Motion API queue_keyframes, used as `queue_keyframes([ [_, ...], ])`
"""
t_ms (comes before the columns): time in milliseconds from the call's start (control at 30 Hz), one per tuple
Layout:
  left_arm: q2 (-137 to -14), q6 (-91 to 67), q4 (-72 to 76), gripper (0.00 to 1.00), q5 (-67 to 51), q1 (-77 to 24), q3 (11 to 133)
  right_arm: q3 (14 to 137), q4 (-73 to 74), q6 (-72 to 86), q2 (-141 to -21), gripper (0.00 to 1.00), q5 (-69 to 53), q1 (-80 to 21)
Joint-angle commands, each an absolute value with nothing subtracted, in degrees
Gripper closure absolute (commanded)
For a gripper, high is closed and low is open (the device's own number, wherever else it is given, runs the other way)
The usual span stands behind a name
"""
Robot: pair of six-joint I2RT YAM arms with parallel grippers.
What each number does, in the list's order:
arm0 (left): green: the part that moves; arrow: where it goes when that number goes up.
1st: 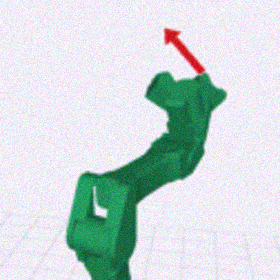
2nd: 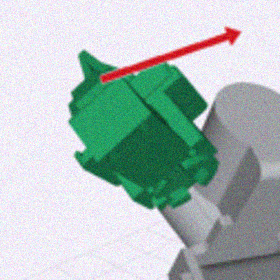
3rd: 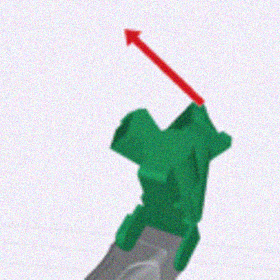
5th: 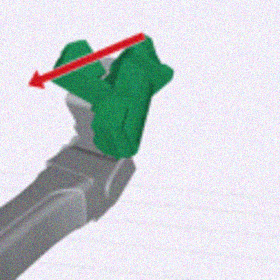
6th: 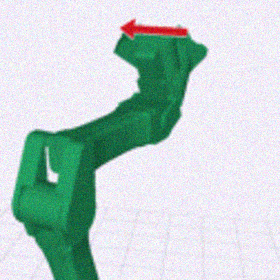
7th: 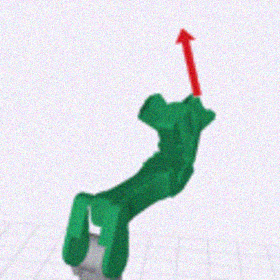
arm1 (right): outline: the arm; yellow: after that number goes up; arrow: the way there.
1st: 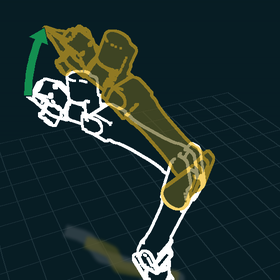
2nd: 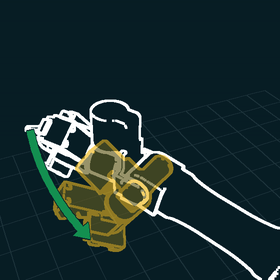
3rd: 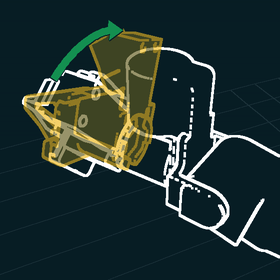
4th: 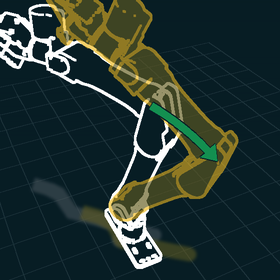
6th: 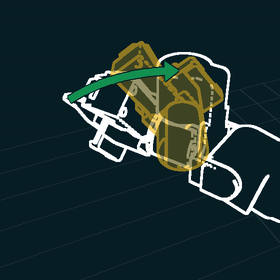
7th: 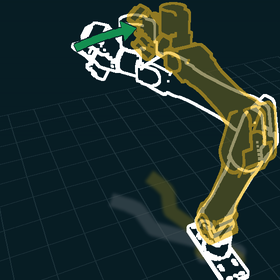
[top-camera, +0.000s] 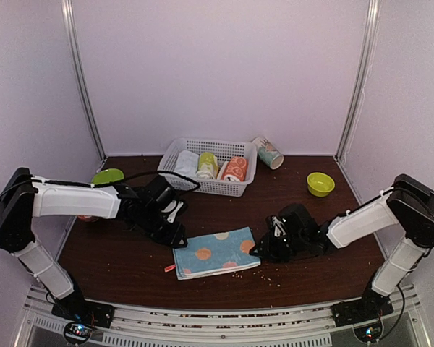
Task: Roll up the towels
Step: Roll the towel at the center of the board.
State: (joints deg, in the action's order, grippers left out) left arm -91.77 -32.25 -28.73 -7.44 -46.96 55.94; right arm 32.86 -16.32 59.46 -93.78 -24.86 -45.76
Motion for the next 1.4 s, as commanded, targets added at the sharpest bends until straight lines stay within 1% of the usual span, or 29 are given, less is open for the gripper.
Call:
queue_keyframes([
  [0,-93.23,-31.02,-28.91,0.57,-6.59,-47.88,56.88,30.93,-14.3,59.74,-93.25,0.93,-23.29,-45.15],
  [67,-93.64,-30.91,-28.82,0.58,-6.72,-48.55,57.39,31.23,-10.43,57.5,-90.74,1.0,-21.02,-44.84],
  [400,-95.9,-32.68,-25.49,0.59,-8.59,-51.82,60.22,39.75,18.25,42.57,-79.21,1.0,-7.2,-45.55],
  [600,-96.81,-33.56,-24.06,0.6,-9.5,-52.29,61.72,47.11,29.68,39.3,-80.4,1.0,1.65,-49.4],
  [700,-96.94,-33.98,-23.11,0.6,-10.3,-52.46,61.7,49.87,31.86,38.8,-82.99,1.0,5.25,-52.34],
  [833,-97.33,-34.23,-22.4,0.6,-10.86,-52.81,61.61,52.57,32.05,38.58,-85.66,1.0,6.06,-55.44],
  [1100,-99.2,-34.59,-20.77,0.61,-11.99,-53.41,60.91,56.43,29.98,39.03,-90.74,1.0,3.88,-58.41],
  [1367,-101.21,-35.7,-18.46,0.63,-12.63,-53.79,59.07,56.67,25.21,39.42,-93.59,1.0,-0.52,-59.0],
])
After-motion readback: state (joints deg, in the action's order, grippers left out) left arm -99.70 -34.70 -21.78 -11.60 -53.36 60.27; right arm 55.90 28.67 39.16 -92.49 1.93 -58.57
